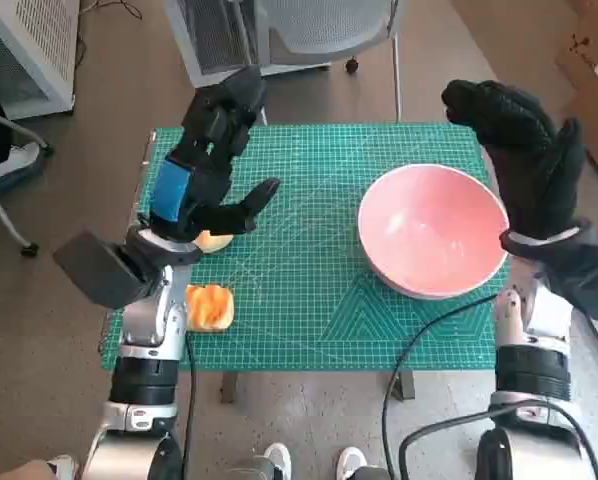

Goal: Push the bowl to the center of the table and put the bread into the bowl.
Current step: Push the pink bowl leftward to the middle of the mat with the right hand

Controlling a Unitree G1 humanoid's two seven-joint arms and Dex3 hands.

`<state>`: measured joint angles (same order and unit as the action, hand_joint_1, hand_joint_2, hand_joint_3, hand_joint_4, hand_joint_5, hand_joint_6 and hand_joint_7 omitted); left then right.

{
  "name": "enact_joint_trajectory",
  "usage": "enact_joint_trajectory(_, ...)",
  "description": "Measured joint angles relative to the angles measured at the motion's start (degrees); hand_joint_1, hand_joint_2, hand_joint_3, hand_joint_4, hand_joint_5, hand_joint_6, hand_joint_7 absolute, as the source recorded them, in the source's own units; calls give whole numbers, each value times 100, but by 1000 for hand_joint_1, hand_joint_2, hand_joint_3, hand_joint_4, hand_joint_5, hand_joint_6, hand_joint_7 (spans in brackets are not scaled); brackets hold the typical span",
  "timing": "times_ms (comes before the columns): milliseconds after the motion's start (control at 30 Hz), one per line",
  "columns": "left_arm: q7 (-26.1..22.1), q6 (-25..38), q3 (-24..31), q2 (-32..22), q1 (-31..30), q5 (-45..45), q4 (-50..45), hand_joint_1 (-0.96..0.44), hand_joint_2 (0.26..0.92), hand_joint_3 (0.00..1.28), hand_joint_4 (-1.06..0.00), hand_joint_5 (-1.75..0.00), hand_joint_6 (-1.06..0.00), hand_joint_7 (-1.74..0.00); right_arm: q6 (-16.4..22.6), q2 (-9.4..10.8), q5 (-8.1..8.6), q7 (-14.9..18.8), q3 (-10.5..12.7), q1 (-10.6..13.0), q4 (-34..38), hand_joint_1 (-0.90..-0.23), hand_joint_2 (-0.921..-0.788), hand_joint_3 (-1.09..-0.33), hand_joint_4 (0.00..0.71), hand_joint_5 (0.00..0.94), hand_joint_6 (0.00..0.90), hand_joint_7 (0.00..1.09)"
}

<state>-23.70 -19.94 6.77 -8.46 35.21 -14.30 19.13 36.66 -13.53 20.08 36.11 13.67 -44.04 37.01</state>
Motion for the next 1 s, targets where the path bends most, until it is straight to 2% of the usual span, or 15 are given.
enact_joint_trajectory(400,-37,-9,3,0,0,-3,38,-197,579,757,1,-234,1,-592,-16,0,21,2,1,0,0,-656,-921,-630,261,2,417,6)
enact_joint_trajectory(1000,-62,-8,12,3,0,-32,42,-192,580,761,1,-221,1,-584,-26,-3,35,3,1,0,6,-654,-921,-622,261,1,416,5)
